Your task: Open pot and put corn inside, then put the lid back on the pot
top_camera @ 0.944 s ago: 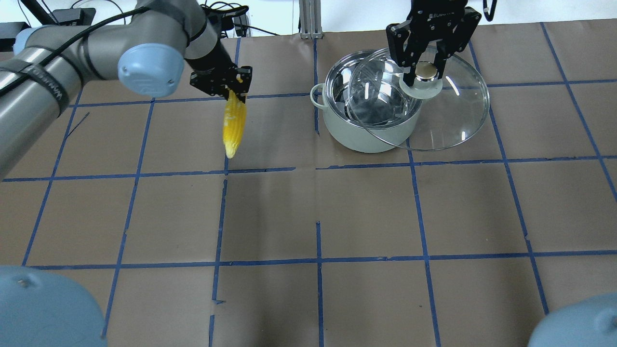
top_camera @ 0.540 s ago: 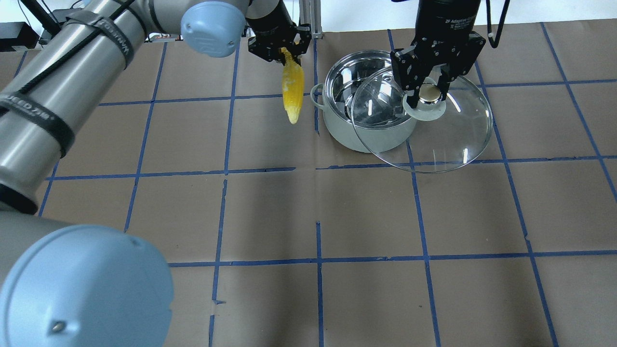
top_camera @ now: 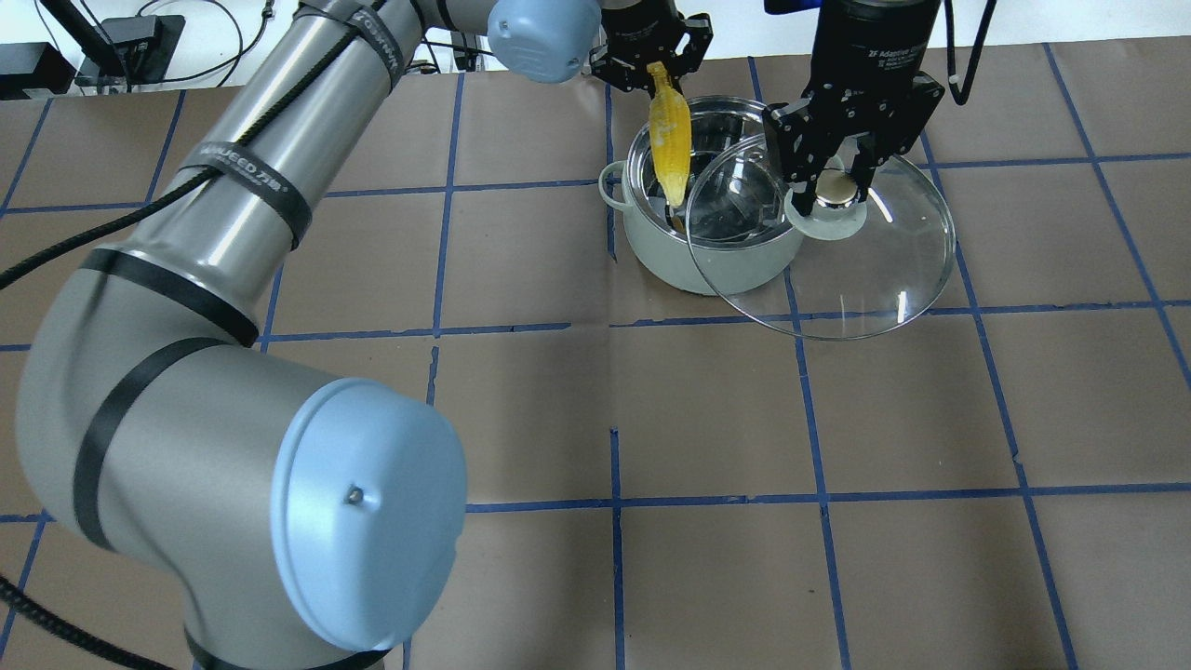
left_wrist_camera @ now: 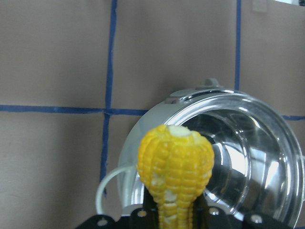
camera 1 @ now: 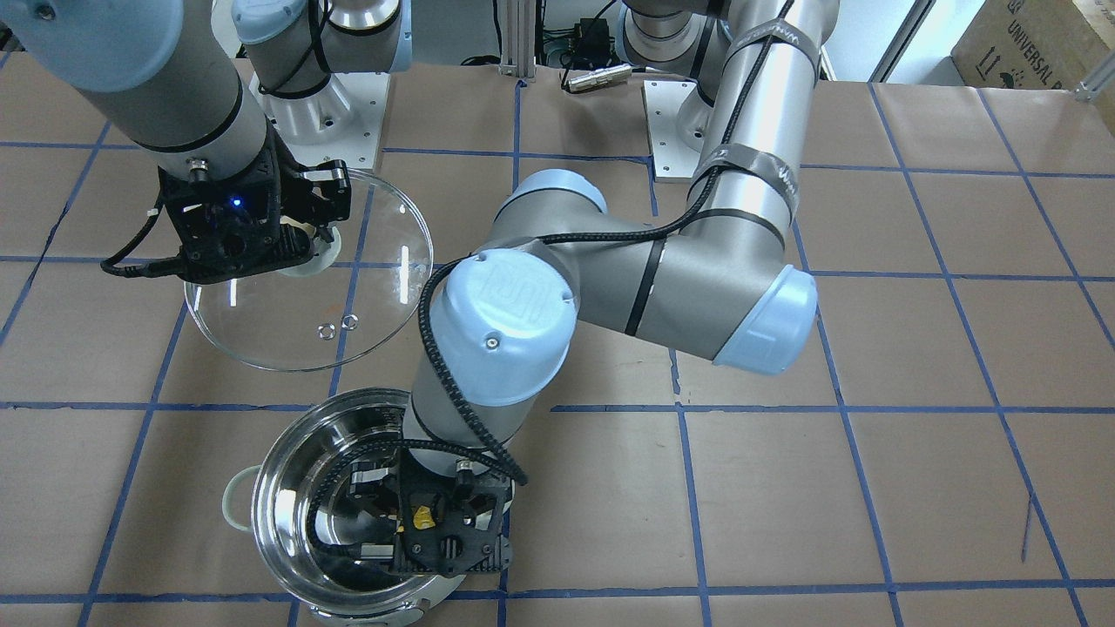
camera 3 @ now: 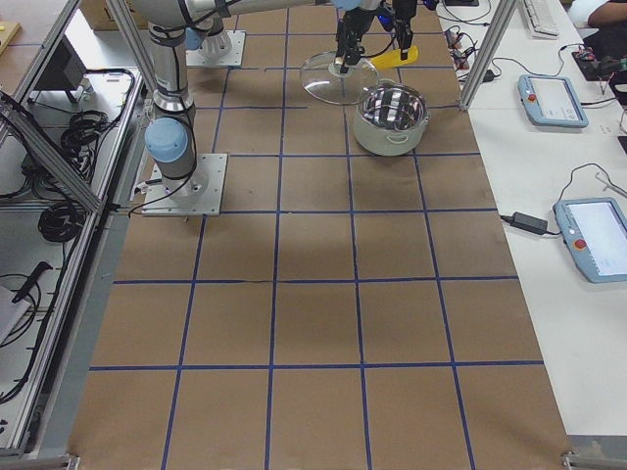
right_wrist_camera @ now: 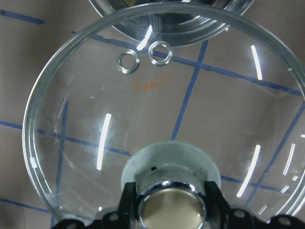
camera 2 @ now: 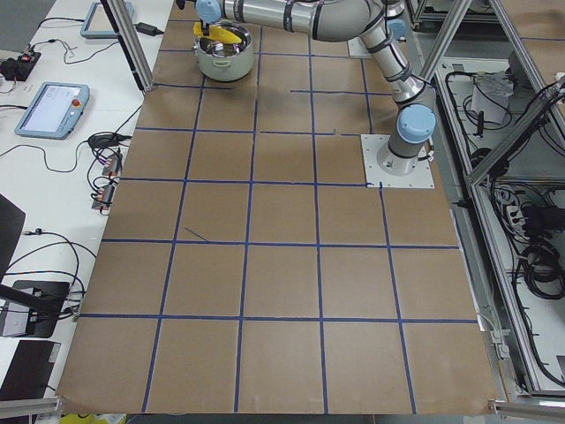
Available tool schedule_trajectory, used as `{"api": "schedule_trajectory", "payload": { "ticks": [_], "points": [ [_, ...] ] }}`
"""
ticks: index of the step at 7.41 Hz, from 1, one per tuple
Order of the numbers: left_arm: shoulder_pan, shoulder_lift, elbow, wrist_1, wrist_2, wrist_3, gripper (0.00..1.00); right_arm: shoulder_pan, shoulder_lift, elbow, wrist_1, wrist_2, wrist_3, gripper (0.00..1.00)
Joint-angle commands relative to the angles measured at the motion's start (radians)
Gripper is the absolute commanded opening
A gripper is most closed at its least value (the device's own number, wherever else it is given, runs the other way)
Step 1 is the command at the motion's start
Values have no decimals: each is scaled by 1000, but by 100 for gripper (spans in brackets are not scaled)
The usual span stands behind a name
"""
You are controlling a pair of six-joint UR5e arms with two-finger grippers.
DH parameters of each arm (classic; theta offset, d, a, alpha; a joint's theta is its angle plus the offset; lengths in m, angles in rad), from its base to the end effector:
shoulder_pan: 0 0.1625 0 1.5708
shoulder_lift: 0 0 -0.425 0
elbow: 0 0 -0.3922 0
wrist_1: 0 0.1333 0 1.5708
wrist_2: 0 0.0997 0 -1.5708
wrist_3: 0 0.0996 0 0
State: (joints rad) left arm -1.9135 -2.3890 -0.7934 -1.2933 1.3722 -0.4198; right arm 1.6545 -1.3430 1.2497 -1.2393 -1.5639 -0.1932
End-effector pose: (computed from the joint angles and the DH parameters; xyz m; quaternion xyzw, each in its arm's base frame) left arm -0.4202 -0.7227 0.3655 0.0264 -0.9878 0.0724 0.1351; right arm 0.1803 -0.5467 0.4927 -0.1366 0.9835 0.1185 0.0099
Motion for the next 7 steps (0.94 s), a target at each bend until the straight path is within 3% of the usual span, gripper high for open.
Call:
{"api": "schedule_trajectory", "payload": {
  "ticks": [1, 5, 7],
  "points": [
    [-39, -73, 51, 5, 60, -2, 100, 18, -22, -6, -11, 5, 6, 28],
    [25, -6, 27, -40, 68, 108, 100, -11, -13, 46, -32, 2, -15, 28],
    [132, 95, -18, -223, 80, 275, 100, -33, -7, 44, -124, -13, -44, 28]
  ]
}}
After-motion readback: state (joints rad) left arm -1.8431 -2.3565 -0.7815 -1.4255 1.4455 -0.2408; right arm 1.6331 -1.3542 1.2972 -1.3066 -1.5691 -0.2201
